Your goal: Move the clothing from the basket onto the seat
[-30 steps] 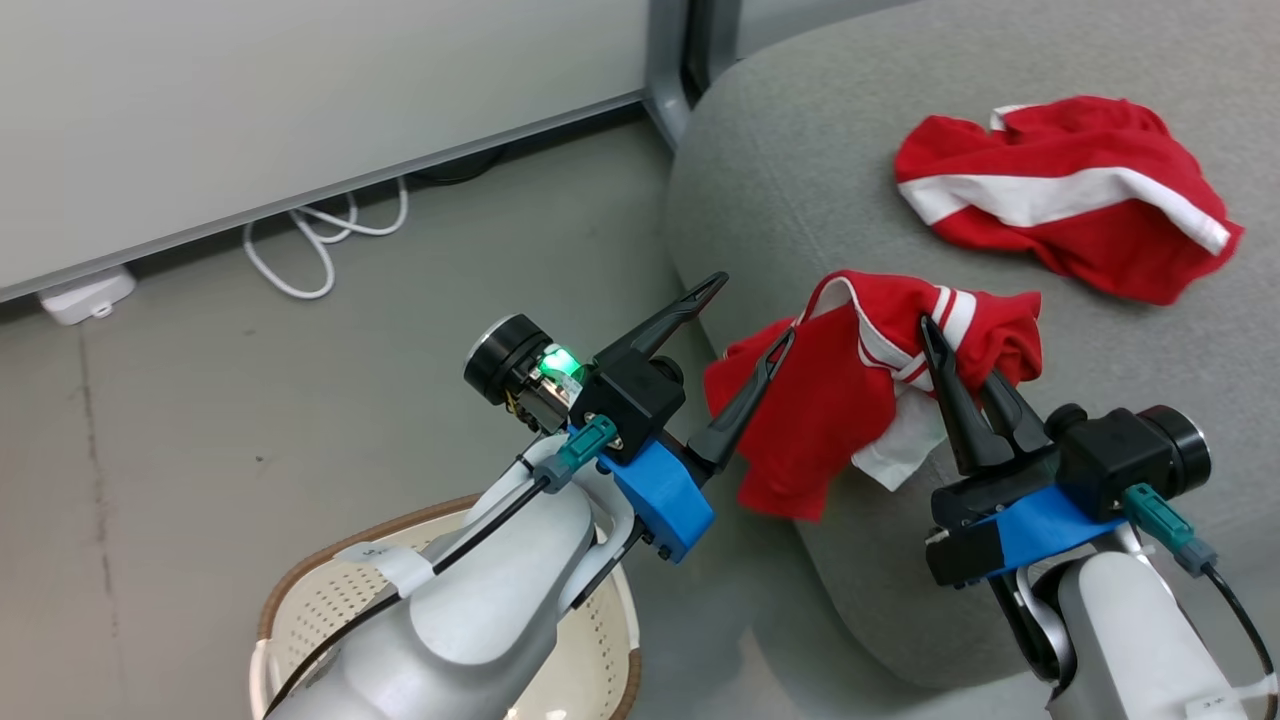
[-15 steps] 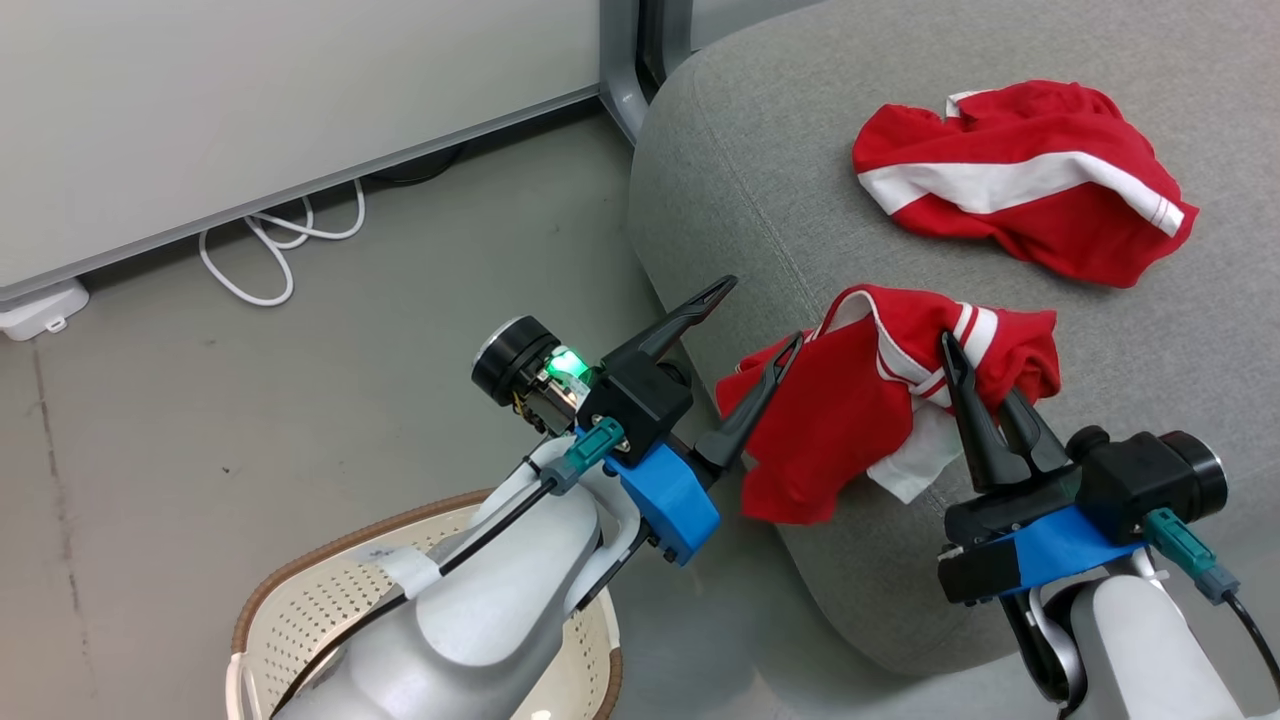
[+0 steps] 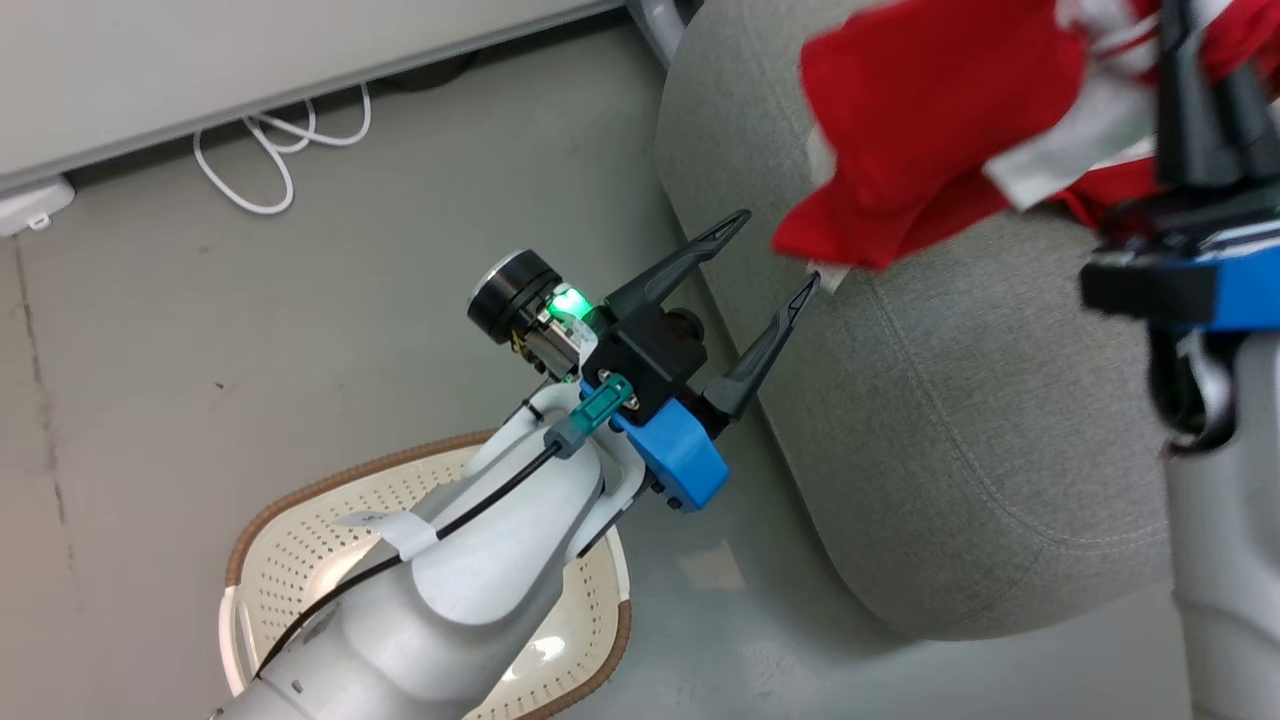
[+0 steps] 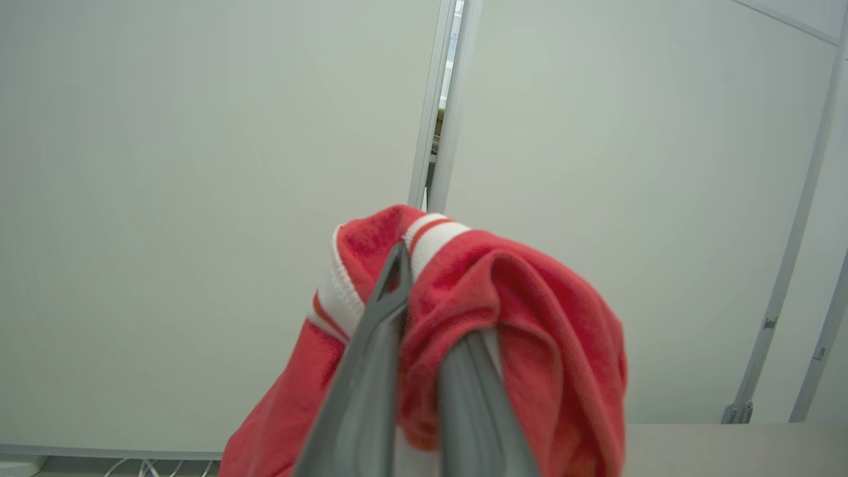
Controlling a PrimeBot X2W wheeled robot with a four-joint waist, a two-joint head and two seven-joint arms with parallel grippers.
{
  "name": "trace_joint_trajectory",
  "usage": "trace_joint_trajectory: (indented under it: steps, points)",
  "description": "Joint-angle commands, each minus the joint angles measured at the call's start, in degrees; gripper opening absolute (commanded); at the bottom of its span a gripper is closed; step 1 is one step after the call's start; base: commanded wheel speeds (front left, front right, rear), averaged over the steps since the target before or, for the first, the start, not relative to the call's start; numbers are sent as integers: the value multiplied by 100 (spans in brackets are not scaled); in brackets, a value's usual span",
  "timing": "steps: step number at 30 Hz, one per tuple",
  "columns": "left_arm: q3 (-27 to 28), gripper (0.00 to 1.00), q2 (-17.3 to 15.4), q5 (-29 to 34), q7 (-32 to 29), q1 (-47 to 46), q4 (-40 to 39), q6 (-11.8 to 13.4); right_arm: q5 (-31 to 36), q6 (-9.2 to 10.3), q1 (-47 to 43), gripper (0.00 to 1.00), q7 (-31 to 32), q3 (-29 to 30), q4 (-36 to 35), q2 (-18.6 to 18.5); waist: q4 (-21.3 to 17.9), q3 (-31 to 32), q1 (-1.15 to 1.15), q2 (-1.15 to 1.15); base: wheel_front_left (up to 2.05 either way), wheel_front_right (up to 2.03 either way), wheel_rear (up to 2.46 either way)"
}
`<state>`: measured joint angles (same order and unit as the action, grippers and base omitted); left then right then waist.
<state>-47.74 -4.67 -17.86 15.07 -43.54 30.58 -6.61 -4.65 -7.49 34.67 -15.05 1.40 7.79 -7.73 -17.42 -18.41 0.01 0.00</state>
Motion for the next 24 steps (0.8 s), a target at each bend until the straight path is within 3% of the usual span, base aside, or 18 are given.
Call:
trace_joint_trajectory:
  steps: [1,6,11,17,24]
  points:
    - [-14,100,-14,82,14,-193,-42,-29,-11,-2,454,0,-19,245,-72,-90,175,-425,-1,0,0,0,0]
    - [-48,100,-22,252,-21,-665,-116,-15,-25,-2,1646,0,-19,1084,-193,-580,409,-1261,-1,0,0,0,0]
    - [-80,100,-88,432,-72,-1085,-266,27,-26,-1,2500,0,-19,1749,-182,-1364,524,-2010,-1,0,0,0,0]
    - [-113,100,-201,546,-135,-1319,-419,54,-134,-1,2766,0,-19,2413,253,-2134,467,-2532,-1,0,0,0,0]
    - [-210,100,-250,556,-169,-1336,-465,49,-157,-1,2093,0,-19,2972,809,-2198,394,-2699,-1,0,0,0,0]
